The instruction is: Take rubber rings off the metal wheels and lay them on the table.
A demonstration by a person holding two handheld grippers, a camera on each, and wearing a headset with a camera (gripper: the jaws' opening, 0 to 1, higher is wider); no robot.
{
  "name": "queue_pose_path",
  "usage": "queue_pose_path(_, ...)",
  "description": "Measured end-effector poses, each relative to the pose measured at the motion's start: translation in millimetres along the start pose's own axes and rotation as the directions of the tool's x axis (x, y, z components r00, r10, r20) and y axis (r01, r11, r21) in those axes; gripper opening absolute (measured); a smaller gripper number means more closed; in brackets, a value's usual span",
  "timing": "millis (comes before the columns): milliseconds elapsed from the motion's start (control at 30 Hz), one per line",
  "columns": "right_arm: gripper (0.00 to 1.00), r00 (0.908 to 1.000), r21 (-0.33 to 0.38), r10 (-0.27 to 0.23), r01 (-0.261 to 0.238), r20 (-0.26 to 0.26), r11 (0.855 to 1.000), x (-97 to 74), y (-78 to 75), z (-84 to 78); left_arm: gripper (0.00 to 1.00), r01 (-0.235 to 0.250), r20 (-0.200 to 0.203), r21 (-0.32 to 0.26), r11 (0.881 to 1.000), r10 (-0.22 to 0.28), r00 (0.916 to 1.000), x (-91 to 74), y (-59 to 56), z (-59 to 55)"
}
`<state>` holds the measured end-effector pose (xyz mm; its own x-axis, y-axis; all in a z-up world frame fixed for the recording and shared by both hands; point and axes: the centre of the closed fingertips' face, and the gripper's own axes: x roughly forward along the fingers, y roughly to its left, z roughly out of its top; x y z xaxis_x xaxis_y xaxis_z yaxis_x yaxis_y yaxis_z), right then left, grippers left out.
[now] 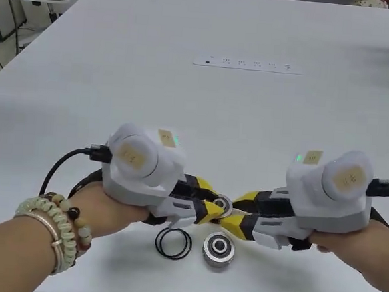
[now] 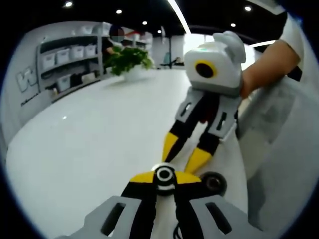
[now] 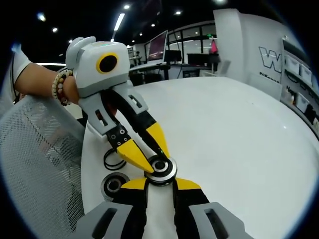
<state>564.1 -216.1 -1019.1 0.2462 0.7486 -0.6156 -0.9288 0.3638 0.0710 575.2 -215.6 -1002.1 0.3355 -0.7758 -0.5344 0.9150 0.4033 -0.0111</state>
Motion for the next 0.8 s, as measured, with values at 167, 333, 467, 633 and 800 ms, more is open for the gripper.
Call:
queue_pose_path(167,0.14,1.0000,-0.012,-0.003,0.003,-0.003,1.000,-0.5,0.4,0.4,0.14,-0.006,0.002,-0.007,1.000,0.006,1.0000,-0.7,-0.5,-0.1)
queue_pose_path(333,0.14,1.0000,-0.016,0.000,0.000,-0.010,1.000,-1.2,1.7,-0.2,0.14,-0.004,0.001,-0.009,1.000,0.004,1.0000,-1.8,-2.7,-0.5)
queue_pose_path(467,0.11,0.9999,-0.015,0.001,-0.001,-0.016,1.000,-2.6,1.8,-1.1,0.14,-0.006,0.002,-0.007,1.000,0.006,1.0000,-2.2,-3.0,-0.8)
queue_pose_path(633,0.05,0.9997,-0.025,-0.004,0.004,-0.022,1.000,-4.4,1.1,-2.5,0.14,-0.008,0.004,-0.008,1.000,0.009,1.0000,-2.4,-2.9,-0.7)
queue_pose_path(800,0.00,0.9994,-0.037,-0.013,0.012,-0.032,0.999,-4.5,0.4,-4.7,0.14,-0.008,0.002,-0.008,1.000,0.008,1.0000,-3.0,-3.7,-1.0)
